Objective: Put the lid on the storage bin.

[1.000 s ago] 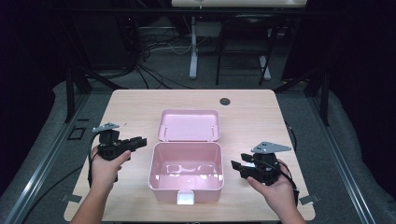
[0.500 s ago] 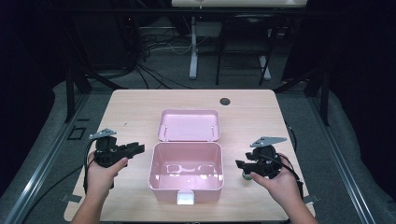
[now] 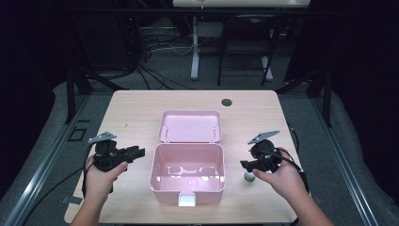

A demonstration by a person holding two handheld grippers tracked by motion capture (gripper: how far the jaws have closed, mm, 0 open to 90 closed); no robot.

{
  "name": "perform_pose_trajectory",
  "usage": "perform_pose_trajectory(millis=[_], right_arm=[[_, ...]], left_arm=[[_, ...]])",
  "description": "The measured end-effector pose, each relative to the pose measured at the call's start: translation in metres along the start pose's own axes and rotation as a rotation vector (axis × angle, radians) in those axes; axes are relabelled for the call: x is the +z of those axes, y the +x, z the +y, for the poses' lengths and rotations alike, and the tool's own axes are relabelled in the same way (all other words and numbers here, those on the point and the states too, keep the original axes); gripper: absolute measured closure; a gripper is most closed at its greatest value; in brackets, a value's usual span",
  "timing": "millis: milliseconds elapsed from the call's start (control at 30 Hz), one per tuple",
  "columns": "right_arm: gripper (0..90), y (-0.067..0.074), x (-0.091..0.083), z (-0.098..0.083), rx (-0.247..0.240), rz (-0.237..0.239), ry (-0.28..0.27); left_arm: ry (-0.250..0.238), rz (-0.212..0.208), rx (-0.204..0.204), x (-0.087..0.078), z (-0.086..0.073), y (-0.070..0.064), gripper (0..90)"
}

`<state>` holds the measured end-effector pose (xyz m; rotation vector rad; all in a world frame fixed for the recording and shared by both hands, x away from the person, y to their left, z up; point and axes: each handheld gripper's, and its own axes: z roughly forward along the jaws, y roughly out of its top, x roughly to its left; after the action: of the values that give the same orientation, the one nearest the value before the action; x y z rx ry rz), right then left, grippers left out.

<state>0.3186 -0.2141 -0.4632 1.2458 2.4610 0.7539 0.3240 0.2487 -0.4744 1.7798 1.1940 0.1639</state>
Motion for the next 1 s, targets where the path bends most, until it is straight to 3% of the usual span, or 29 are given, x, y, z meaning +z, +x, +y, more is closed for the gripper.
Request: perform_pose_trajectory(millis=[433, 733, 800, 1000], right_arm=[[46.3, -0.006, 0.014, 0.01, -0.027, -0.017, 0.144], [47.6, -0.012, 0.026, 0.016, -0.018, -0.016, 0.271], [47.6, -0.013, 0.028, 0.017, 0.003, -0.008, 0.304], [48.0, -0.016, 0.034, 0.017, 0.018, -0.004, 0.343]], left_arm=[[-0.005, 0.011, 0.006, -0.004, 0.0, 0.0, 60.4], [-0.003, 0.011, 0.009, -0.003, 0.0, -0.001, 60.3], [-0.003, 0.013, 0.008, -0.003, 0.0, 0.0, 60.2], [-0.004, 0.012, 0.005, -0.004, 0.0, 0.0, 60.1]])
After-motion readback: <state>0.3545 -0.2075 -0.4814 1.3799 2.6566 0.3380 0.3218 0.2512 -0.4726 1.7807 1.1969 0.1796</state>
